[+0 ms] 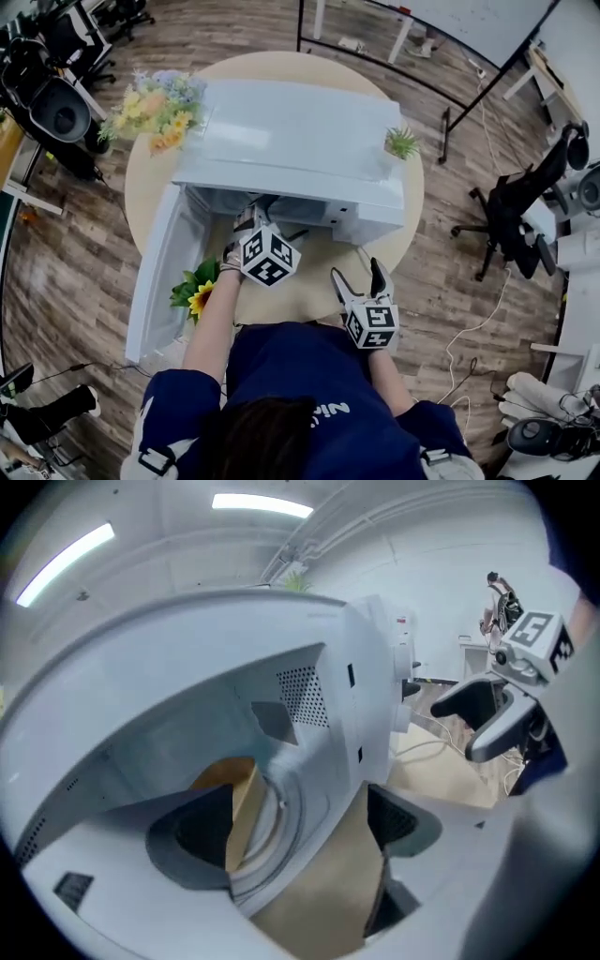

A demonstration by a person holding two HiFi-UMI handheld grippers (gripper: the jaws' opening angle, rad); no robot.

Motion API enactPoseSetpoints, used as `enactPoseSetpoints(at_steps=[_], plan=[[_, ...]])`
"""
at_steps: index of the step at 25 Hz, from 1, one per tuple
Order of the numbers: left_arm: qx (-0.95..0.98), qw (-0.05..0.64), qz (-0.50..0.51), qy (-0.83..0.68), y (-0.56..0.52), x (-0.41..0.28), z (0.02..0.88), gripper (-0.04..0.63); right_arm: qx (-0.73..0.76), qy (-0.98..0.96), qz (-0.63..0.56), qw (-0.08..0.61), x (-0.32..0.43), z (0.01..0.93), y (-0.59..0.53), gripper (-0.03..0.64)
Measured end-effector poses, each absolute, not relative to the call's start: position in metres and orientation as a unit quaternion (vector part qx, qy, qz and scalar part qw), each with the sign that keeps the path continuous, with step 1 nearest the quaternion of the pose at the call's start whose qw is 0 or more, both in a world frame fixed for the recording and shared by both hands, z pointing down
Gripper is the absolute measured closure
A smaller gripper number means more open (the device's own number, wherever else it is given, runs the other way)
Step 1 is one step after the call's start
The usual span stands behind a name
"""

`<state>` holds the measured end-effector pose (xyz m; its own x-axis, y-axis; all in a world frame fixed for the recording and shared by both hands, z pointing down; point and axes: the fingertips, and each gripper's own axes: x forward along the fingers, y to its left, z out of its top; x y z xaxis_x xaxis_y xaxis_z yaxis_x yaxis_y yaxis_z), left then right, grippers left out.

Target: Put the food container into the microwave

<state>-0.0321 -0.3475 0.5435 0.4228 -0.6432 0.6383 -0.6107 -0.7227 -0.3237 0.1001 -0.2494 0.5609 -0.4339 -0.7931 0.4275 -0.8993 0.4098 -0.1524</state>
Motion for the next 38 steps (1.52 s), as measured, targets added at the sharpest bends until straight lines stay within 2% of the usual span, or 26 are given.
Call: enactPoseSetpoints(at_steps=[10,16,38], plan=[[-0.86,0.029,-0.319,0.396,-0.305,0.0,0.507,0.163,0.507,-0.835,0.166,0.137,0.106,0.552,-0.245,0.213],[-0.863,0.005,-0.242,0.444,-0.28,0.004,0.48,0.163,0.498,-0.841,0.162,0.136,0.108,0.551,-0.242,0.213],[-0.782,-0.166,-0.172,0.575,-0.165,-0.074,0.551,0.164,0.417,-0.888,0.139,0.131,0.076,0.539,-0.219,0.212]])
